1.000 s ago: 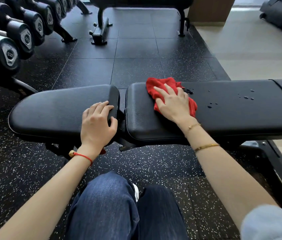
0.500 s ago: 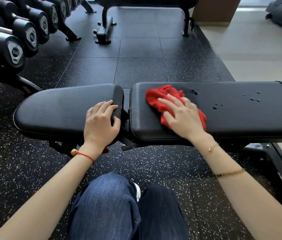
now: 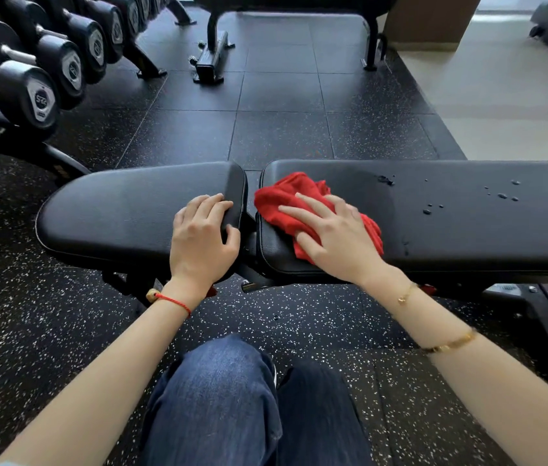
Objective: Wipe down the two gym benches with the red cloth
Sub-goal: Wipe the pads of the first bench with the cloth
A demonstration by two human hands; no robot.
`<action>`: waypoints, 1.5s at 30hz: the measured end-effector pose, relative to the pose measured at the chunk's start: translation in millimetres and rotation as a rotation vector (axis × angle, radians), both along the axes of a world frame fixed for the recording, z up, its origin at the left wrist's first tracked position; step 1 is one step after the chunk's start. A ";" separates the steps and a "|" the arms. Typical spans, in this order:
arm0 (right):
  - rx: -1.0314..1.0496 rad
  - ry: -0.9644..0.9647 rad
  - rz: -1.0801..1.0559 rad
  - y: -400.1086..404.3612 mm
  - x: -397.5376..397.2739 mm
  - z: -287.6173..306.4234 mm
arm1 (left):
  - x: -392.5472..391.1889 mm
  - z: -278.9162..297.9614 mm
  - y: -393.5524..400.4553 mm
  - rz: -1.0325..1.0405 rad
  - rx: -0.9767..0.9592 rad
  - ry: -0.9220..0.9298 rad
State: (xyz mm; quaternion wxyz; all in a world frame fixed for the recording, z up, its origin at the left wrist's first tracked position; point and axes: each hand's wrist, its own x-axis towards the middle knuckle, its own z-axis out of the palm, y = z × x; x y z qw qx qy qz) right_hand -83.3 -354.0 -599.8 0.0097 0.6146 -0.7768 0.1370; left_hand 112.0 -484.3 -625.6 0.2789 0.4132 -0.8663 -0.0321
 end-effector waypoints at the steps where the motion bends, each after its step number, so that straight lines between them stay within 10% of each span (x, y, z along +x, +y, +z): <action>1: -0.011 -0.006 0.001 6.6 -6.6 0.1 | 0.1 -0.7 -0.2 0.009 -0.008 -0.005; 9: 0.061 -0.023 -0.322 -66.6 -48.6 6.7 | -2.2 -0.2 0.8 0.069 -0.016 -0.021; 19: -0.018 -0.025 0.023 -19.4 13.4 -0.3 | -1.4 1.1 -0.2 0.070 -0.007 -0.011; 27: 0.069 -0.040 -0.372 -66.8 -48.7 6.9 | -3.0 3.2 1.9 0.067 -0.005 -0.004; 37: -0.015 -0.022 -0.080 -0.3 2.7 -0.3 | -0.9 5.7 4.8 0.053 0.005 -0.008; 45: 0.028 -0.028 -0.468 -2.1 -65.1 3.1 | -17.9 18.1 18.2 -0.030 0.024 0.048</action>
